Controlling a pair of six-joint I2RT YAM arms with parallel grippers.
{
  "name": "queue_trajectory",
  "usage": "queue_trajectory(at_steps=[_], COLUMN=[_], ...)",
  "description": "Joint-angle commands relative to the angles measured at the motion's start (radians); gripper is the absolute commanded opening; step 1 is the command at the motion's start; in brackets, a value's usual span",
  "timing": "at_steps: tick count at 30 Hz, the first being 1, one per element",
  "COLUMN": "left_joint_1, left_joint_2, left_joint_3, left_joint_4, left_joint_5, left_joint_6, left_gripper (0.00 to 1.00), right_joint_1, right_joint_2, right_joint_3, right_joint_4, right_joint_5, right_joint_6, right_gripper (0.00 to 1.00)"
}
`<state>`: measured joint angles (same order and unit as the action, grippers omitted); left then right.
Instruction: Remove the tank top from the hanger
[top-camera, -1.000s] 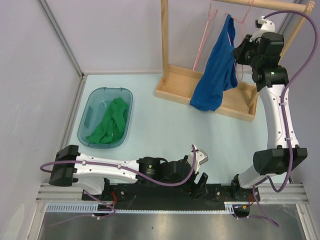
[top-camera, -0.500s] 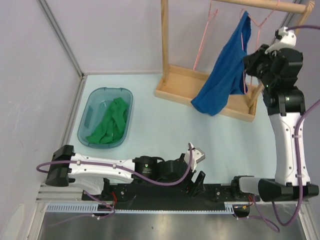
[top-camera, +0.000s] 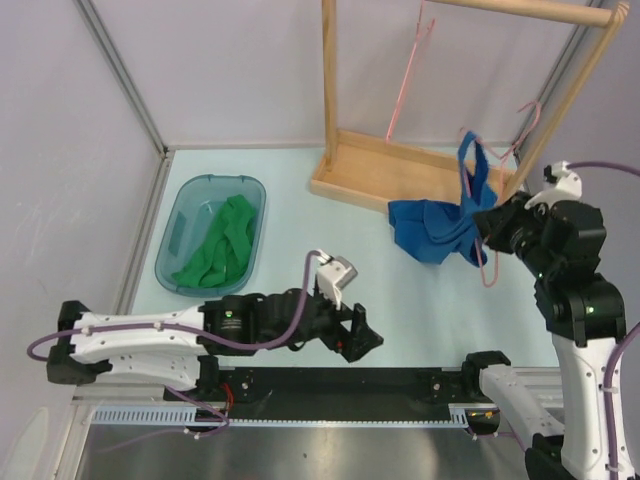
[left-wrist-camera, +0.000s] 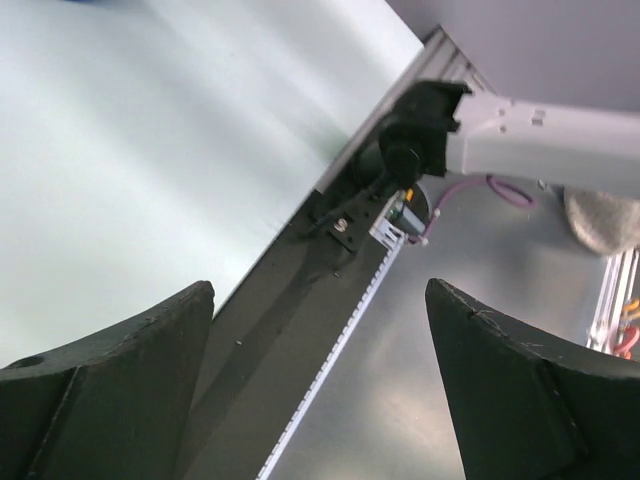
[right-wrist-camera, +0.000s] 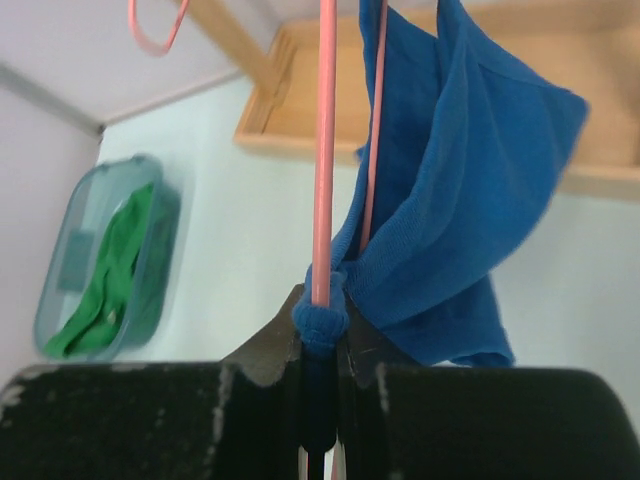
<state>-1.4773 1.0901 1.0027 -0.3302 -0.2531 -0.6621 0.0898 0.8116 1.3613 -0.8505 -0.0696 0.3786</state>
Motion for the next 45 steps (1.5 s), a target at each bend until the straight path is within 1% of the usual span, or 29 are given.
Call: queue_trajectory(at_steps=[1, 5, 6, 7, 10, 11, 13, 14, 16, 17, 18, 19, 20, 21, 22, 23, 24, 26, 27, 29, 30, 31, 34, 38, 41, 42, 45], left_joint_1=[0.063, 0.087, 0.091, 0.097, 0.112, 0.117, 0.123, 0.126, 0.13, 0.13, 0.132, 0.135, 0.135, 0.14, 0.141, 0.144, 0.158, 0.173, 0.182, 0.192, 0.196, 0.196, 0.196, 0.213, 0.279, 0.337, 0.437], left_joint_2=[-0.104, -0.215, -0.234, -0.248, -0.3, -0.309, -0.335, -0.343, -0.377, -0.389, -0.409, -0.415, -0.421, -0.42, -0.414, -0.408, -0.395, -0.369, -0.365, -0.372, -0.38, -0.389, -0.426, -0.438, -0.392, -0.378, -0.323], left_joint_3=[-0.047, -0.084, -0.09, -0.099, -0.099, -0.095, -0.082, -0.076, -0.061, -0.058, -0.055, -0.047, -0.042, -0.036, -0.021, -0.012, 0.002, 0.043, 0.053, 0.066, 0.066, 0.059, 0.004, -0.052, -0.042, -0.036, -0.023], left_joint_4=[-0.03, -0.081, -0.09, -0.107, -0.151, -0.165, -0.21, -0.225, -0.257, -0.263, -0.274, -0.277, -0.286, -0.308, -0.323, -0.345, -0.398, -0.455, -0.495, -0.515, -0.521, -0.521, -0.492, -0.428, -0.38, -0.351, -0.282], left_joint_5=[-0.02, -0.066, -0.074, -0.08, -0.109, -0.121, -0.172, -0.189, -0.233, -0.244, -0.258, -0.277, -0.291, -0.304, -0.333, -0.347, -0.357, -0.386, -0.393, -0.397, -0.397, -0.396, -0.387, -0.359, -0.298, -0.229, -0.129], left_joint_6=[0.009, -0.005, -0.01, -0.016, -0.018, -0.016, -0.022, -0.028, -0.04, -0.041, -0.037, -0.033, -0.028, -0.016, -0.011, -0.01, -0.017, -0.03, -0.036, -0.04, -0.051, -0.057, -0.086, -0.106, -0.076, -0.053, -0.01], left_gripper=[0.92, 0.94, 0.94, 0.95, 0.96, 0.96, 0.96, 0.96, 0.96, 0.95, 0.95, 0.94, 0.93, 0.91, 0.9, 0.89, 0.86, 0.81, 0.78, 0.75, 0.7, 0.68, 0.68, 0.73, 0.76, 0.76, 0.76], right_joint_1=[0.097, 0.22, 0.241, 0.296, 0.398, 0.472, 0.556, 0.635, 0.712, 0.758, 0.839, 0.89, 0.933, 1.024, 1.066, 1.1, 1.158, 1.189, 1.196, 1.206, 1.208, 1.211, 1.213, 1.213, 1.213, 1.213, 1.214], right_joint_2=[-0.058, -0.153, -0.158, -0.169, -0.209, -0.225, -0.245, -0.256, -0.249, -0.229, -0.21, -0.195, -0.154, -0.134, -0.114, -0.091, -0.054, -0.022, -0.006, -0.009, -0.017, -0.04, -0.104, -0.13, -0.14, -0.144, -0.173], right_joint_3=[-0.123, -0.261, -0.28, -0.327, -0.405, -0.462, -0.505, -0.527, -0.56, -0.562, -0.551, -0.542, -0.53, -0.501, -0.489, -0.472, -0.459, -0.423, -0.416, -0.419, -0.424, -0.439, -0.471, -0.472, -0.461, -0.467, -0.494], right_joint_4=[-0.051, -0.05, -0.047, -0.041, 0.034, 0.098, 0.171, 0.248, 0.333, 0.406, 0.438, 0.461, 0.488, 0.495, 0.496, 0.495, 0.492, 0.481, 0.482, 0.505, 0.514, 0.524, 0.545, 0.51, 0.489, 0.488, 0.495], right_joint_5=[-0.131, -0.111, -0.14, -0.16, -0.208, -0.203, -0.194, -0.19, -0.184, -0.177, -0.147, -0.125, -0.06, -0.02, 0.02, 0.109, 0.147, 0.213, 0.221, 0.229, 0.235, 0.24, 0.241, 0.214, 0.189, 0.183, 0.175], right_joint_6=[0.085, 0.143, 0.163, 0.172, 0.213, 0.22, 0.239, 0.247, 0.269, 0.278, 0.278, 0.272, 0.254, 0.243, 0.229, 0.211, 0.204, 0.207, 0.218, 0.227, 0.236, 0.243, 0.25, 0.249, 0.25, 0.252, 0.255], right_gripper=[0.0, 0.0, 0.0, 0.0, 0.0, 0.0, 0.0, 0.0, 0.0, 0.0, 0.0, 0.0, 0.0, 0.0, 0.0, 0.0, 0.0, 0.0, 0.0, 0.0, 0.0, 0.0, 0.0, 0.0, 0.0, 0.0, 0.0])
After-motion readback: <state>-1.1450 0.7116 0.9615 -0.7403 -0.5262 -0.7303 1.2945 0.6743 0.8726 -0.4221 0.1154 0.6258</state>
